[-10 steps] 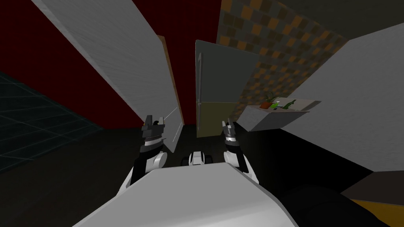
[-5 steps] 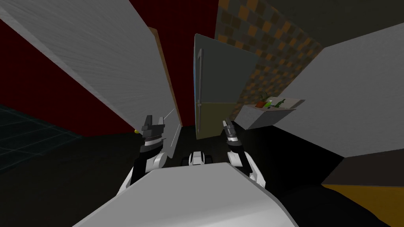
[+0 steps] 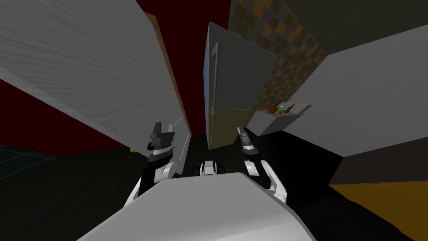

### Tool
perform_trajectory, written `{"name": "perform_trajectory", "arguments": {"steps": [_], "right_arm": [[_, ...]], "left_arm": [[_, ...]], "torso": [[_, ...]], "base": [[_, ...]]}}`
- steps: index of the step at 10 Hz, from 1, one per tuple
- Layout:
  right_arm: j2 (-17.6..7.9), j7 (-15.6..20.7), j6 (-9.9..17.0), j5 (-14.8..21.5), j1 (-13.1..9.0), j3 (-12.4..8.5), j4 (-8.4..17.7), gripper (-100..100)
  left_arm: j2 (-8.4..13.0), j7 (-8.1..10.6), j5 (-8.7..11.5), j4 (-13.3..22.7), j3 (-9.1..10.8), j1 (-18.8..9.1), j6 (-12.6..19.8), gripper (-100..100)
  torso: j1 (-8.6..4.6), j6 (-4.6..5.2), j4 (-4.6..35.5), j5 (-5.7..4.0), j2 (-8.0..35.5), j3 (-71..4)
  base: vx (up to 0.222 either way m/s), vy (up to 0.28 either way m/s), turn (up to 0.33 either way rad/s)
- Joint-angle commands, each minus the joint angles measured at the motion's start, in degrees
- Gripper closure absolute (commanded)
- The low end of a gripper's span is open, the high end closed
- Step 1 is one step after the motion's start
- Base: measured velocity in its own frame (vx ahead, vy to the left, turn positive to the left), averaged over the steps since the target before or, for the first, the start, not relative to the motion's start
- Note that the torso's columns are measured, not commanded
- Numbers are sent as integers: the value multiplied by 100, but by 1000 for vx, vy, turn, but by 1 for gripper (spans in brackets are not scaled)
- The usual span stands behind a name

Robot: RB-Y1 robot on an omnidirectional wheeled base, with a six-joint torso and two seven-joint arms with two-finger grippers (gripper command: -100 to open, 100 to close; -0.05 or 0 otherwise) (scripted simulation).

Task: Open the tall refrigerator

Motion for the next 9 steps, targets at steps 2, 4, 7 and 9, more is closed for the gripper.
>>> {"name": "perform_trajectory", "arguments": {"steps": [2,4,7,9], "right_arm": [[-163,43,-90,551,-28,-233,-32,-100],[-221,61,-126,776,-41,-329,-44,-100],[-331,97,-196,1233,-70,-524,-59,-100],[-446,133,-265,1622,-103,-723,-60,-100]], "left_arm": [[0,0,0,0,0,0,0,0],[0,0,0,0,0,1,0,0],[0,0,0,0,0,1,0,0],[0,0,0,0,0,0,0,0]], "torso": [[4,-3,-6,2,-16,-12],[26,0,-5,8,-16,-11],[14,1,-5,4,-15,-10],[14,0,-3,4,-8,-6]], "base": [[86,92,-95],[97,124,-146],[93,109,-130],[93,139,-170]]}}
